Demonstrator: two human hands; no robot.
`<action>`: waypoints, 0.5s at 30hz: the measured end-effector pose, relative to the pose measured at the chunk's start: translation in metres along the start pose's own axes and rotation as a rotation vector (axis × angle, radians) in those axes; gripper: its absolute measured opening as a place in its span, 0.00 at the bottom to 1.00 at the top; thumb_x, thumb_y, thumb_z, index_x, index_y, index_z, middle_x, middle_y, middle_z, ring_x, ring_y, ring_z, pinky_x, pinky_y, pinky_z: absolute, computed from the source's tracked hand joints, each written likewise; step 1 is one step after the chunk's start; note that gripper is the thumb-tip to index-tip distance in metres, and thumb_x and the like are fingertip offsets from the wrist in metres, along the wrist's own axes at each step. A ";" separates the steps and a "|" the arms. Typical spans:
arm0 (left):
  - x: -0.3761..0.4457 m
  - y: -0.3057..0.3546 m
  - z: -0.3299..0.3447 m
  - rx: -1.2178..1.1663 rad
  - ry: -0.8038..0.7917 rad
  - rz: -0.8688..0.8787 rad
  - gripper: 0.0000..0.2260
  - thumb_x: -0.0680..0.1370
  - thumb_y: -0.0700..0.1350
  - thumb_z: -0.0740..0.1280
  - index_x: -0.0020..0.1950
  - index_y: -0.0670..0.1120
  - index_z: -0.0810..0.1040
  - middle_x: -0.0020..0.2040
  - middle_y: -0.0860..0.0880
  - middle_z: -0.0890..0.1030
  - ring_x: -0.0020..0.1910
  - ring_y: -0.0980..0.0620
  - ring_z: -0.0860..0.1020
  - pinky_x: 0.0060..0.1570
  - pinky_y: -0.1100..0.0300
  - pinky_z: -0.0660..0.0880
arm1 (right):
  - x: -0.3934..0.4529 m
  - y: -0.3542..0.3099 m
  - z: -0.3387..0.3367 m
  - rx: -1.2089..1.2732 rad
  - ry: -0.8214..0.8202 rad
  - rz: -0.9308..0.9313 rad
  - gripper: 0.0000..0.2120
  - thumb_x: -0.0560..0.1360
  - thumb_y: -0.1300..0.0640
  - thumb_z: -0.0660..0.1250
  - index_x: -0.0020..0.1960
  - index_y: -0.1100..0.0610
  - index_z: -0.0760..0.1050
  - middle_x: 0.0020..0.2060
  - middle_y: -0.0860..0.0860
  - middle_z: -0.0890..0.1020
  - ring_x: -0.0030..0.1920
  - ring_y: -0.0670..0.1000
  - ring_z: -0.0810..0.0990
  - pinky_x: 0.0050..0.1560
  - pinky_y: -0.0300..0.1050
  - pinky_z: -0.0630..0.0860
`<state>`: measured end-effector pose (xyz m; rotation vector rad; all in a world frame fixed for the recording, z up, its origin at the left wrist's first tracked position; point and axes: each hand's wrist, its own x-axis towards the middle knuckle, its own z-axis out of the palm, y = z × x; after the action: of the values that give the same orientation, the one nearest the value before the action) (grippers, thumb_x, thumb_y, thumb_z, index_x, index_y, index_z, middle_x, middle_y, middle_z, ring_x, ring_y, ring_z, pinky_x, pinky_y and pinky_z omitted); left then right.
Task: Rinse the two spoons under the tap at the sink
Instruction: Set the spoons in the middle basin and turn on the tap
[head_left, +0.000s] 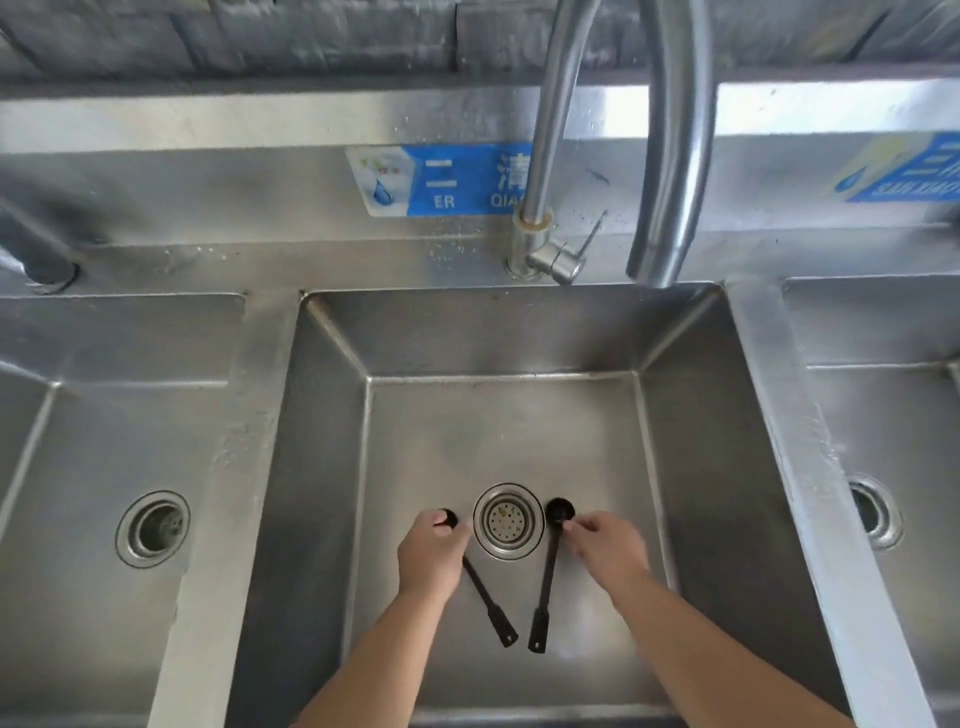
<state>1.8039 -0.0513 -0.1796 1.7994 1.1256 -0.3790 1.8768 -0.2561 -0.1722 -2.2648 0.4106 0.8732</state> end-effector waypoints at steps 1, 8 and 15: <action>-0.004 0.024 -0.008 -0.039 0.006 0.056 0.16 0.74 0.54 0.69 0.56 0.47 0.76 0.54 0.49 0.82 0.47 0.52 0.77 0.41 0.65 0.69 | -0.003 -0.021 -0.014 0.050 0.030 -0.030 0.06 0.74 0.51 0.68 0.46 0.49 0.83 0.39 0.50 0.85 0.44 0.54 0.82 0.40 0.42 0.73; -0.031 0.214 -0.063 -0.145 -0.008 0.571 0.25 0.75 0.57 0.66 0.69 0.49 0.69 0.66 0.49 0.76 0.55 0.55 0.77 0.52 0.61 0.71 | -0.033 -0.181 -0.123 0.336 0.309 -0.387 0.19 0.75 0.45 0.65 0.62 0.53 0.75 0.51 0.49 0.82 0.50 0.52 0.81 0.46 0.43 0.74; -0.020 0.314 -0.071 0.081 0.077 0.696 0.27 0.75 0.53 0.68 0.70 0.44 0.69 0.66 0.44 0.76 0.62 0.46 0.75 0.59 0.54 0.70 | -0.004 -0.265 -0.155 0.077 0.258 -0.365 0.14 0.75 0.50 0.65 0.52 0.61 0.77 0.46 0.58 0.83 0.47 0.58 0.81 0.51 0.53 0.79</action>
<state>2.0372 -0.0433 0.0431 2.1539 0.4768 0.0627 2.0795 -0.1685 0.0418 -2.2876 0.1310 0.3764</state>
